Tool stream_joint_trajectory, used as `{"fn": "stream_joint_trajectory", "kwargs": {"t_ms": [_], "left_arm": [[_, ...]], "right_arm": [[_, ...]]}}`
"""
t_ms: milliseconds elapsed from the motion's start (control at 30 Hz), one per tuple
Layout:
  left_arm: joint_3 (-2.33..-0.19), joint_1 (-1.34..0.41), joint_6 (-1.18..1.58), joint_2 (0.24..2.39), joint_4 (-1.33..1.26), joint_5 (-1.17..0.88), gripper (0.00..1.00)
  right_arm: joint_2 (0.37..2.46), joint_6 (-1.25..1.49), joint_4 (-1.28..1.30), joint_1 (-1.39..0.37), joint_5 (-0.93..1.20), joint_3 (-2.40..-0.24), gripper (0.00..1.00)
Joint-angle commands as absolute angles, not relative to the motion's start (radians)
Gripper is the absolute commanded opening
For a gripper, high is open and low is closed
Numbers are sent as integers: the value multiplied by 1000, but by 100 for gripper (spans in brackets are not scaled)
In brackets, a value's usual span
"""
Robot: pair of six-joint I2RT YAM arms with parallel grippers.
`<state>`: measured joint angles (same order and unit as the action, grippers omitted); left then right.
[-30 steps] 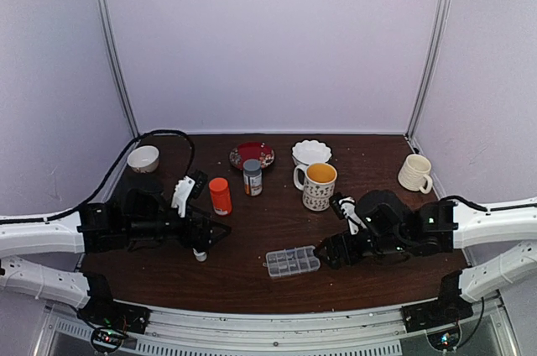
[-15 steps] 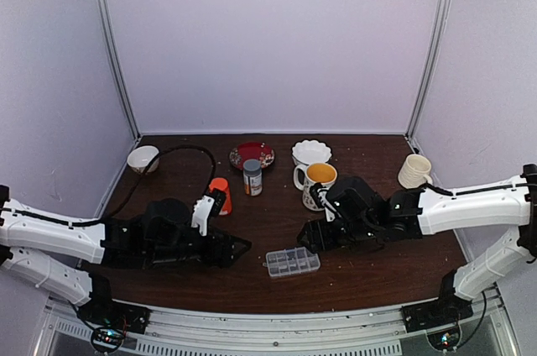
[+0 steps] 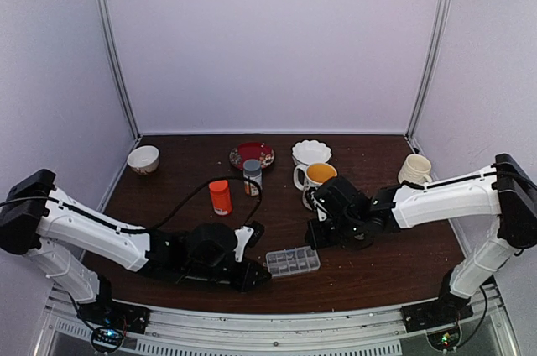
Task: Sort the pills into containers
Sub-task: Rotate the pill container at the center of the board.
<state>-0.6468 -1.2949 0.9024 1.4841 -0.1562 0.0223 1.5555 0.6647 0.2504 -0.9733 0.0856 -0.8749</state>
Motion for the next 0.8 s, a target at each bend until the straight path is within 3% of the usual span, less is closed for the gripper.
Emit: {"fn": "stream_joint_trajectory", "kwargs": {"t_ms": [0,33,433,767], "left_arm": [[-734,-1294,901,1564,-183,-79,6],[-743,-1294,901,1584,-182,-94,0],[-822,-1294,876,1721,-122,-172,0],[-893,-1250,950,1812,-32,-28,0]], "right_arm": [[1608,638,246,-959,65,-921,1],[1625,634,248,-958,65,-928,0],[1726,612,247,-941,87,-947,0],[1681,628,194,-940,186,-830,0]]}}
